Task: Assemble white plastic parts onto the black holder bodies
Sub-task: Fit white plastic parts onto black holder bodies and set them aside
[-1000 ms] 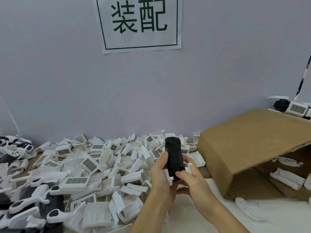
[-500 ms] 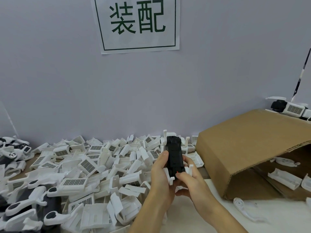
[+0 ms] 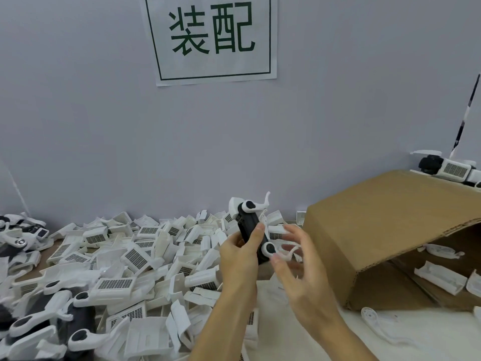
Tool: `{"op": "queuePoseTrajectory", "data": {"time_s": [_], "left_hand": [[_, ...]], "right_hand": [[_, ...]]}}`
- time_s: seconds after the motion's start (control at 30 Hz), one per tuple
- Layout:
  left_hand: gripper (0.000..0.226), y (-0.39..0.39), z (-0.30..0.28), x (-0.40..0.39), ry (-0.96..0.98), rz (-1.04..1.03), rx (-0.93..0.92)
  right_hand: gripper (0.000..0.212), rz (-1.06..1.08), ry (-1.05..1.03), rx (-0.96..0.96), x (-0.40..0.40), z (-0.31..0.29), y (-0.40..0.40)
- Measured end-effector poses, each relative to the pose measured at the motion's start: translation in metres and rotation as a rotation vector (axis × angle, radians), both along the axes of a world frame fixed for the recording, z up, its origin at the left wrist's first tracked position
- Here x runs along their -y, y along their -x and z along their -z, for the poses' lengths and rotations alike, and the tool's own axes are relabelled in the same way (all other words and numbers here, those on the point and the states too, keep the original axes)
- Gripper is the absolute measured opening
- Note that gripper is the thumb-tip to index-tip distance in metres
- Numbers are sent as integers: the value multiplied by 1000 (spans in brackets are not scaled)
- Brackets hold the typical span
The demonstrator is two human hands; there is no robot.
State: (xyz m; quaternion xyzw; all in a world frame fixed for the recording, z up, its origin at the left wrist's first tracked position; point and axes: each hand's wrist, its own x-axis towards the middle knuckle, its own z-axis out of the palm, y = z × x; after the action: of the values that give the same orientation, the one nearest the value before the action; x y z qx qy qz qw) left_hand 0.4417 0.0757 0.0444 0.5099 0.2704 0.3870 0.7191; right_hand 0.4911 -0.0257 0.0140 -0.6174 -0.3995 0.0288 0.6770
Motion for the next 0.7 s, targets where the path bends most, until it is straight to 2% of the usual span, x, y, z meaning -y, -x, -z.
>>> {"op": "queuePoseTrajectory", "data": {"time_s": [0.13,0.2,0.27,0.4,0.43,0.5,0.6,0.7], "left_hand": [[27,-1,-3,3,-103,1,-67],[33,0,-5,2,-126,0,-81],[36,1,-4,1,-111,28,-63],[42,4,-2,-2,-16,109,-19],[46,4,-2,-1,7,144,-11],[52,4,-2,1,36,239,1],[53,0,2,2,90,338,41],[50,0,2,1,93,283,67]], "right_hand": [[32,5,103,114,-4,0,-2],[30,-32,83,14,-3,0,-3],[24,-108,45,-194,-2,-2,-4],[13,-244,-26,-488,1,-7,-10],[14,-271,-52,-558,1,-9,-10],[29,-329,-90,-663,0,-9,-11],[30,-383,-74,-705,0,-8,-12],[31,-326,-21,-628,1,-8,-11]]}}
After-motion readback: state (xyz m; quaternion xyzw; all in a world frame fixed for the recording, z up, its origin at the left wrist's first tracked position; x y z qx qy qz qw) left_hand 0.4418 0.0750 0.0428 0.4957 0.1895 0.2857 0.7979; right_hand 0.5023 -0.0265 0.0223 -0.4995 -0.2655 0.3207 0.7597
